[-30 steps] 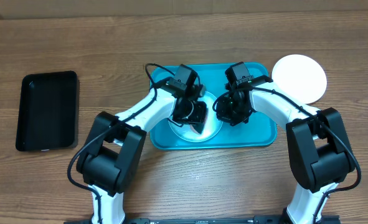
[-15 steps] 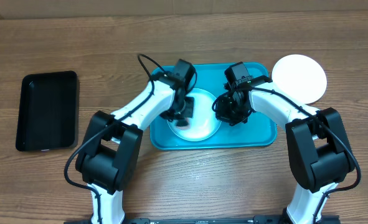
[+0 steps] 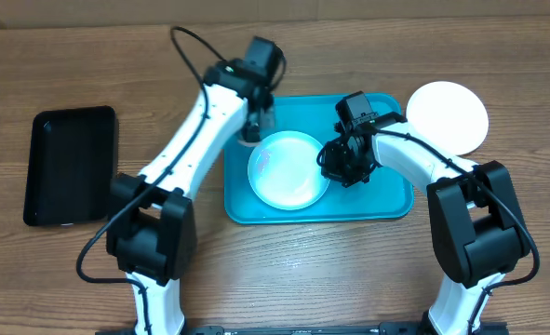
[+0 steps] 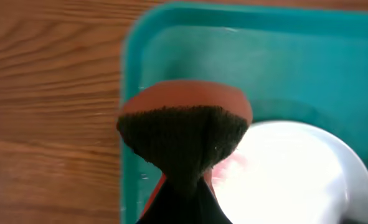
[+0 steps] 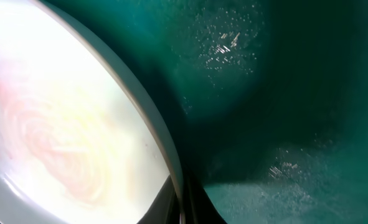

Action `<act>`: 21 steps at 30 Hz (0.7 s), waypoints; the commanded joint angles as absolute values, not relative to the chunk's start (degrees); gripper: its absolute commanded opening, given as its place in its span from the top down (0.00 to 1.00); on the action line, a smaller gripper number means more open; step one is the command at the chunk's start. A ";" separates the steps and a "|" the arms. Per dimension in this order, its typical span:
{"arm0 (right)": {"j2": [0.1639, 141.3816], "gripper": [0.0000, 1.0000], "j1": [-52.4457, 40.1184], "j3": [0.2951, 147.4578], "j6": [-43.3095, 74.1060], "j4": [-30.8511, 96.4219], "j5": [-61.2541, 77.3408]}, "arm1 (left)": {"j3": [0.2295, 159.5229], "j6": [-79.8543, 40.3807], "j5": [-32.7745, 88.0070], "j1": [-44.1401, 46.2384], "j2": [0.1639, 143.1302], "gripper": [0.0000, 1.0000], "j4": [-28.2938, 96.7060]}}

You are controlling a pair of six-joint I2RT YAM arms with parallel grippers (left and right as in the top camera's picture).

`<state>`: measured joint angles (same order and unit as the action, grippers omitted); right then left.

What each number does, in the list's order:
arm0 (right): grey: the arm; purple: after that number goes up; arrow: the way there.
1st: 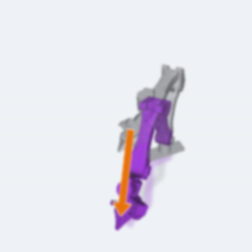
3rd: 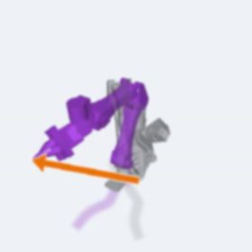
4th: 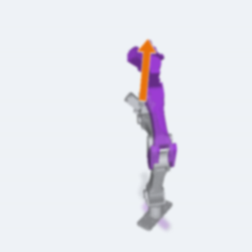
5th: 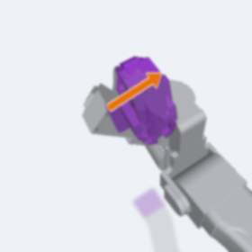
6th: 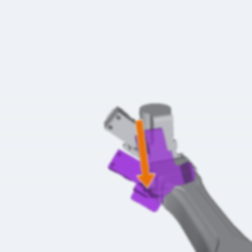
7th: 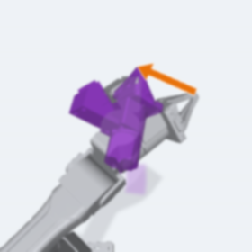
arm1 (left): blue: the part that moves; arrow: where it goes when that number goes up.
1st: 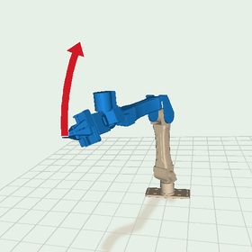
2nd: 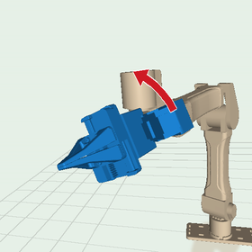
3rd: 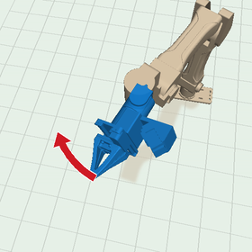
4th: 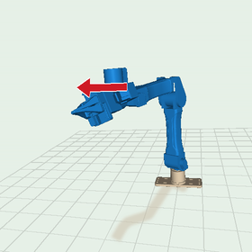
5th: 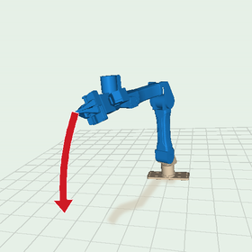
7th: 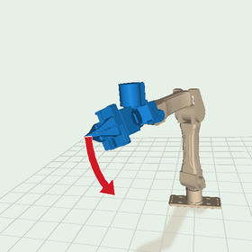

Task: Clean dirty plates on tray and stack at the side
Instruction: 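Return the left gripper to the black tray and release the sponge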

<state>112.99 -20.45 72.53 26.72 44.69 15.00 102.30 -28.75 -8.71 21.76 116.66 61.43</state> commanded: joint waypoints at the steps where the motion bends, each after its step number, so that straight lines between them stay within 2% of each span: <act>1: 112.03 0.96 -20.84 74.91 26.28 47.27 7.03 | 103.63 -31.79 -10.44 15.20 115.87 0.96 63.99; 5: 107.37 0.96 -22.61 79.40 23.79 51.88 -1.74 | 103.59 -31.73 -10.44 6.52 115.92 0.96 68.23; 9: 103.15 0.96 -27.20 85.67 23.75 57.69 -17.98 | 103.59 -30.87 -10.20 -2.66 115.92 0.96 70.70; 16: 101.41 0.96 -35.94 92.66 18.39 62.52 -39.64 | 103.59 -24.53 -3.84 -13.93 115.92 0.96 70.65; 21: 101.34 0.96 -42.06 93.95 12.95 63.79 -56.25 | 102.87 -20.73 -3.99 -20.38 115.94 0.96 69.67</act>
<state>102.30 -39.33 92.40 17.43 63.68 -39.33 102.50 -24.34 -5.56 -17.45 116.66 70.30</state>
